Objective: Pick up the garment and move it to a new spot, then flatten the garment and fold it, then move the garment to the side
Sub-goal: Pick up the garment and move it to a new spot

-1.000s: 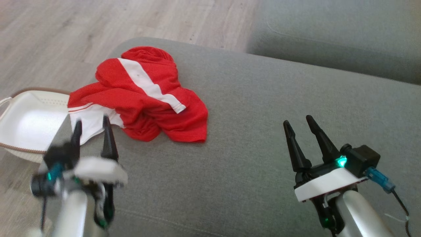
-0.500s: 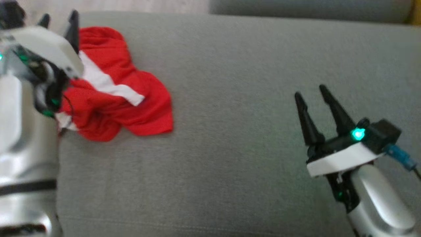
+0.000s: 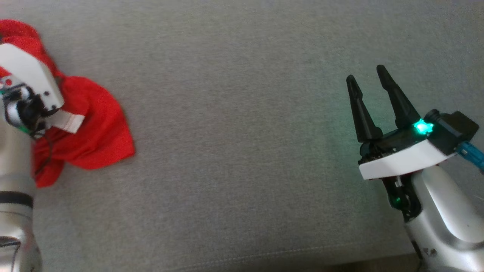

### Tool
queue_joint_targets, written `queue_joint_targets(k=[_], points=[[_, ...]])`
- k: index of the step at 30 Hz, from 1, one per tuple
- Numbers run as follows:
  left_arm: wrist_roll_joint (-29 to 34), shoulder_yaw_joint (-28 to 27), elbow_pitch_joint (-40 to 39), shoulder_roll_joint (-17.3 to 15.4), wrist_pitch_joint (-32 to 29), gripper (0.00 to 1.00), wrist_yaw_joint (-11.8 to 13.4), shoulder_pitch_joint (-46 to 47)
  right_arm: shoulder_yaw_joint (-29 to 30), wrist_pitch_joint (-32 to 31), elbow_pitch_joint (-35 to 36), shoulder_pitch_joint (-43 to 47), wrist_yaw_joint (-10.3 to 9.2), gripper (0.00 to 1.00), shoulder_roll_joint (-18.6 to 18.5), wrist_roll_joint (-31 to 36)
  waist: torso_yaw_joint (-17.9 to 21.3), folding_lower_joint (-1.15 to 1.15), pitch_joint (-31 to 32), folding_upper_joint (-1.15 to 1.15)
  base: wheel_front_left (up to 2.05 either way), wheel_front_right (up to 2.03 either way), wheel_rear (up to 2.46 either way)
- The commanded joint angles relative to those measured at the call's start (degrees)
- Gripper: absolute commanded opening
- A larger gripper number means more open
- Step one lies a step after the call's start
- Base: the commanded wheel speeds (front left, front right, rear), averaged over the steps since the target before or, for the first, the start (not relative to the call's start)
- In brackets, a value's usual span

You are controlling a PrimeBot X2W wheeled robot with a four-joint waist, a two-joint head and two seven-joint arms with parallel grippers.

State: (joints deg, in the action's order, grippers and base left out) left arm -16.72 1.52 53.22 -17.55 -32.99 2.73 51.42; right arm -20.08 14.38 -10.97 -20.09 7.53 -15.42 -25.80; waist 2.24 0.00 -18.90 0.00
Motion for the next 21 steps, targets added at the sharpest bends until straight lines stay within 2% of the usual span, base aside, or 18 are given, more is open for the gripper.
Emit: queue_joint_targets(k=[1,3,4,5,6,11,13,21], points=[[0.8,-1.1,-1.5,-4.2,0.0,1.0,0.7,2.5,-0.8,0.6,2.1,-1.0,-0.04,1.0,-0.5,-0.4,2.1,0.0,-1.7,0.0,0.0,0.0,0.0],[1.0,-0.9,0.2,-4.6,-0.2,1.0,1.2,2.7,-0.8,0.6,2.2,-1.0,-0.04,1.0,-0.4,-0.6,2.7,0.0,-1.8,0.0,0.0,0.0,0.0],[1.1,-0.8,1.1,-4.8,0.4,0.71,1.4,3.0,-0.8,0.6,2.2,-1.1,-0.04,1.0,-0.4,-0.6,2.9,0.0,-1.9,0.0,0.0,0.0,0.0],[1.5,-0.5,2.0,-5.0,1.3,0.25,1.5,3.4,-0.9,0.6,2.3,-1.0,-0.04,1.0,-0.3,-0.6,3.1,0.0,-1.9,0.0,0.0,0.0,0.0],[1.6,-0.4,3.1,-5.1,2.1,0.0,1.4,3.8,-0.9,0.6,2.1,-1.0,-0.04,1.0,-0.1,-0.6,3.2,0.0,-1.8,0.0,0.0,0.0,0.0],[0.9,-0.3,8.0,-5.8,7.6,0.0,-1.0,6.4,-1.1,0.6,1.5,-0.7,-0.04,1.0,0.9,-0.8,3.2,0.0,-0.3,0.0,0.0,0.0,0.0],[0.9,0.1,9.0,-6.8,9.0,0.0,-3.1,6.6,-1.1,0.6,1.1,-0.2,-0.04,1.0,1.3,-0.7,2.6,0.0,1.6,0.0,0.0,0.0,0.0],[2.9,3.8,7.8,-8.8,13.5,0.0,-7.7,7.9,-1.4,0.6,-0.8,2.3,-0.04,1.0,3.5,-0.3,1.8,0.0,10.0,0.0,0.0,0.0,0.0]])
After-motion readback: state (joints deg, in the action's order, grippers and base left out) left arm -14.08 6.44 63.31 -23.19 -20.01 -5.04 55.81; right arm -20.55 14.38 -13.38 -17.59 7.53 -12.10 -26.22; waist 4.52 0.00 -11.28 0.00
